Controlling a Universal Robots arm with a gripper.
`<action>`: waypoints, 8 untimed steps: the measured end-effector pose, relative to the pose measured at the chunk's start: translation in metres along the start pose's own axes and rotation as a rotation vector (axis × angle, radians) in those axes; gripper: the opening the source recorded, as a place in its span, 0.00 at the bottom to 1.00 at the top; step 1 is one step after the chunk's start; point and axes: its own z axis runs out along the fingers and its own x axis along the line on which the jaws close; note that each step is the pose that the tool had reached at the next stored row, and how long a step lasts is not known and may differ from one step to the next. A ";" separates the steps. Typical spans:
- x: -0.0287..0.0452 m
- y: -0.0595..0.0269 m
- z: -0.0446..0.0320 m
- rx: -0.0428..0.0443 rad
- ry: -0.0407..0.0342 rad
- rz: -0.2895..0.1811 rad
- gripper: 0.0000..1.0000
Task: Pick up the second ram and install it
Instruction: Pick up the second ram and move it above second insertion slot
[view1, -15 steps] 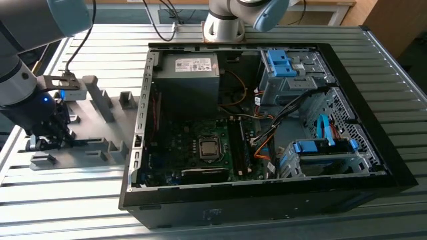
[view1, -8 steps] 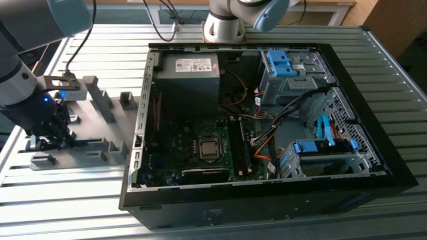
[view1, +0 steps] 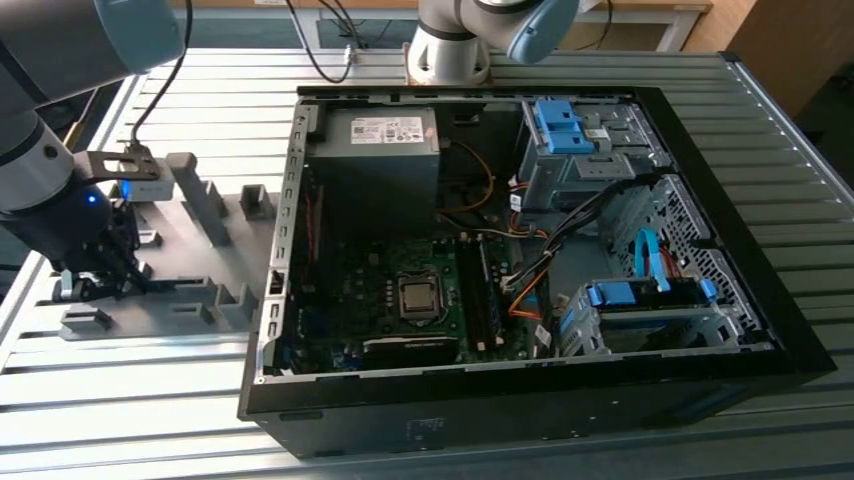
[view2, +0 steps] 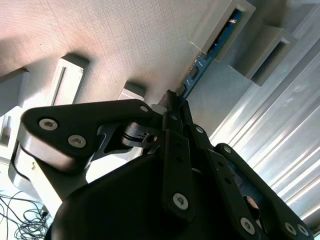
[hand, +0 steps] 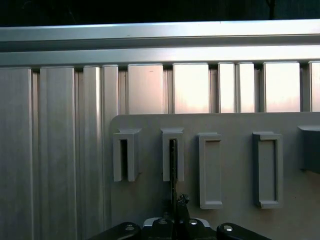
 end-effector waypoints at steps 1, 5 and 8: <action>0.0000 0.0000 0.0000 0.0001 0.0000 0.000 0.14; 0.0000 0.0000 -0.0001 0.0001 0.0000 0.000 0.14; 0.0000 0.0000 -0.0008 -0.0002 0.0002 0.000 0.14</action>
